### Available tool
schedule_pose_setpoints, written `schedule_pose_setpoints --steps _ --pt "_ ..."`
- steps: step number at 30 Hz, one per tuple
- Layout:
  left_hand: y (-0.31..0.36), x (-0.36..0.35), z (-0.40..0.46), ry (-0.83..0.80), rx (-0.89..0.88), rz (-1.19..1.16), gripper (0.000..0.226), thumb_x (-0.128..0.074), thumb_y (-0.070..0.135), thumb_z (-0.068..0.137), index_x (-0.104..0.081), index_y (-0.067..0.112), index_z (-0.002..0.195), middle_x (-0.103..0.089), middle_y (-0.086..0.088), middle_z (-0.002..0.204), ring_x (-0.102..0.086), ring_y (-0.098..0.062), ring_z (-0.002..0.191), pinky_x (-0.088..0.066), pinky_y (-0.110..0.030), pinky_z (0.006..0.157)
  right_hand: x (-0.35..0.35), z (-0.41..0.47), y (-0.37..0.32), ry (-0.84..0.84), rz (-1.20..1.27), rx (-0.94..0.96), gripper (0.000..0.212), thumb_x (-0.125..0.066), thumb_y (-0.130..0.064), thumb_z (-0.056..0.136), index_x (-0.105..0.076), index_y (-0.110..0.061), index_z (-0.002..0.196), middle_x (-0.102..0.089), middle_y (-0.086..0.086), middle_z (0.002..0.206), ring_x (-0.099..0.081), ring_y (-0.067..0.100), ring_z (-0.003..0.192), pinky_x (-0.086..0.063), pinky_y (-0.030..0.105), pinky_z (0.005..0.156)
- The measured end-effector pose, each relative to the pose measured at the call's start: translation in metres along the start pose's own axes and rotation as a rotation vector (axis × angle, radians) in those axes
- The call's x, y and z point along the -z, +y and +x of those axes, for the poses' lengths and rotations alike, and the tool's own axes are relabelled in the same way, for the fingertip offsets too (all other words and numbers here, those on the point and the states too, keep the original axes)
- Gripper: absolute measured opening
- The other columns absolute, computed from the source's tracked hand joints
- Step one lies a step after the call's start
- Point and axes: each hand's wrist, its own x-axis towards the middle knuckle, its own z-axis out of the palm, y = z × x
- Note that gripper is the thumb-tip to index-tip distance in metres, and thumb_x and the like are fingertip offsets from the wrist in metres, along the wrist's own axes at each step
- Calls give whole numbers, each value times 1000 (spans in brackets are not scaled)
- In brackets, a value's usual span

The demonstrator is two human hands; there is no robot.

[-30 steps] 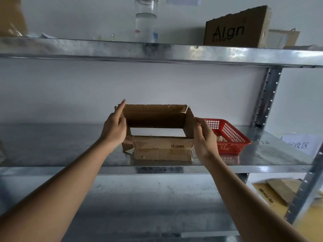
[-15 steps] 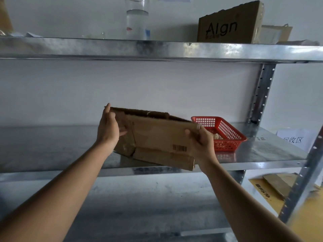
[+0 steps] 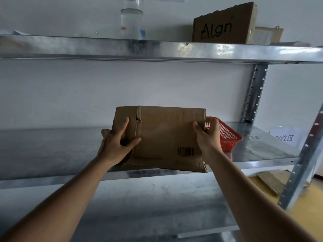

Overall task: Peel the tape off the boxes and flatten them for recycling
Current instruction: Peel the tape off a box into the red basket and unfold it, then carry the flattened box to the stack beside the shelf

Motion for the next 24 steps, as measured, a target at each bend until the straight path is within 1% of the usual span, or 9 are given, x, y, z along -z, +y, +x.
schedule_pose_setpoints --steps 1,3,7,9,12,14,19,22,24 --pt "-1 0 1 8 9 34 95 -43 100 68 4 75 147 -31 -8 146 -40 -37 137 -43 -52 113 0 2 1 11 -26 -4 27 -74 -30 94 -52 -30 111 -65 -3 102 -66 17 95 -54 30 67" --pt "-2 0 1 35 35 96 98 -36 105 63 4 75 146 -27 -4 124 -55 -36 116 -51 -47 101 2 5 3 29 -104 -10 34 -74 -32 94 -49 -25 115 -63 0 109 -64 20 101 -53 30 68" --pt "1 3 3 16 110 163 97 -39 105 62 -5 73 148 -23 -2 119 -61 -40 107 -52 -43 95 4 2 6 -61 -332 39 69 -74 -27 92 -26 -25 141 -53 9 129 -54 30 120 -53 52 95" --pt "3 5 4 -6 151 171 100 -42 104 61 -9 71 149 -25 -5 122 -60 -44 111 -50 -44 98 4 -7 9 -166 -529 147 74 -74 -34 92 -23 -37 146 -51 7 134 -53 26 115 -52 50 88" --pt "4 6 3 -19 169 165 100 -47 100 64 -13 67 152 -31 -13 133 -58 -47 117 -48 -46 102 5 -21 12 -231 -860 214 61 -67 -64 87 -35 -52 137 -47 9 137 -55 26 97 -51 40 71" --pt "1 7 1 -26 179 143 96 -49 98 69 -14 65 152 -37 -14 138 -54 -48 123 -46 -48 104 5 -27 13 -209 -968 215 64 -59 -78 83 -38 -53 137 -48 10 139 -59 31 103 -53 40 71" --pt "-5 9 -8 -59 212 118 96 -45 102 66 -15 68 151 -34 -17 133 -56 -51 116 -49 -46 99 12 -43 13 -209 -858 254 56 -60 -72 87 -49 -47 136 -65 -5 126 -65 25 111 -57 44 87" --pt "-4 5 -21 -90 197 111 99 -40 106 60 -15 70 149 -34 -12 123 -62 -44 97 -53 -34 82 23 -59 18 -87 -737 281 46 -70 -62 87 -56 -48 129 -59 -25 96 -63 10 90 -47 26 78" --pt "-2 1 -29 -116 191 112 101 -39 107 58 -16 69 149 -34 -14 129 -60 -51 110 -53 -42 94 33 -71 24 -75 -706 261 49 -73 -61 85 -57 -50 131 -51 -34 93 -53 -5 82 -40 19 74"
